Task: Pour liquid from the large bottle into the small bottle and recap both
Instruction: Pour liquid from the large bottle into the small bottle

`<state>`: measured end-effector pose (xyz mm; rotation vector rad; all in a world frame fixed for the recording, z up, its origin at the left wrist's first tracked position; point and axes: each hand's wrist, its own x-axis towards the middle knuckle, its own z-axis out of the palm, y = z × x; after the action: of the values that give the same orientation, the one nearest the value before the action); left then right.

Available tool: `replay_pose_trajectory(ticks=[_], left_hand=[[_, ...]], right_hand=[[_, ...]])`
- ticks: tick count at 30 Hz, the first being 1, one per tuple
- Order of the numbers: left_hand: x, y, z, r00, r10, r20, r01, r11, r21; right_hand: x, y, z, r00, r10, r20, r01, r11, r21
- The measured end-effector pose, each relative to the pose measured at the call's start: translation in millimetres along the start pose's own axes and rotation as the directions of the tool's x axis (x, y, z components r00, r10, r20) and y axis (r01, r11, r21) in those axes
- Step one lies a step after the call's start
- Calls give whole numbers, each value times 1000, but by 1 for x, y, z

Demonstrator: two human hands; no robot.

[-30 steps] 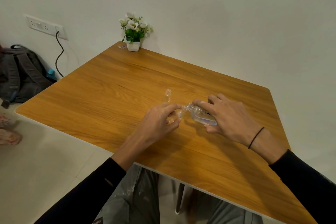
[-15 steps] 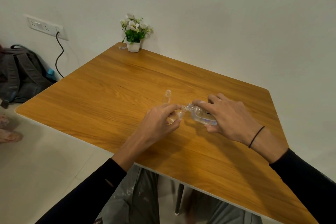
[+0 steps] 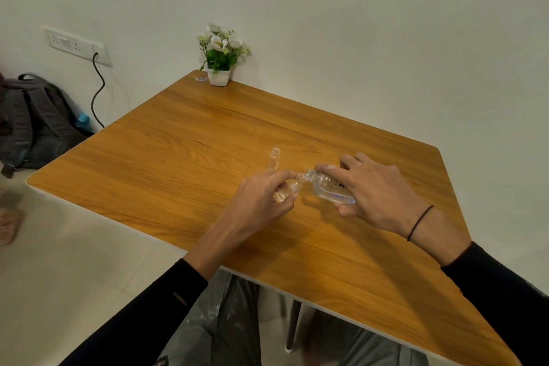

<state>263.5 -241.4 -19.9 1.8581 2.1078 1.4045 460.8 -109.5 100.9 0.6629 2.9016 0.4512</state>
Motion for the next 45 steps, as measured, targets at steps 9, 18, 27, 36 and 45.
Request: replay_pose_trajectory(ticks=[9, 18, 27, 36, 45], left_hand=[[0, 2, 0, 1000, -3, 6, 3, 1000, 2], [1, 2, 1, 1000, -18, 16, 18, 1000, 3], [1, 4, -1, 1000, -13, 7, 13, 1000, 6], [1, 8, -3, 1000, -5, -3, 5, 1000, 4], [2, 7, -2, 1000, -12, 4, 12, 1000, 5]], right_hand=[[-2, 1, -1, 1000, 3, 3, -3, 1000, 1], [-2, 2, -3, 1000, 0, -4, 0, 1000, -11], [-2, 1, -7, 1000, -3, 4, 3, 1000, -27], [-1, 1, -7, 1000, -9, -2, 9, 1000, -24], [0, 2, -5, 1000, -5, -2, 5, 1000, -20]])
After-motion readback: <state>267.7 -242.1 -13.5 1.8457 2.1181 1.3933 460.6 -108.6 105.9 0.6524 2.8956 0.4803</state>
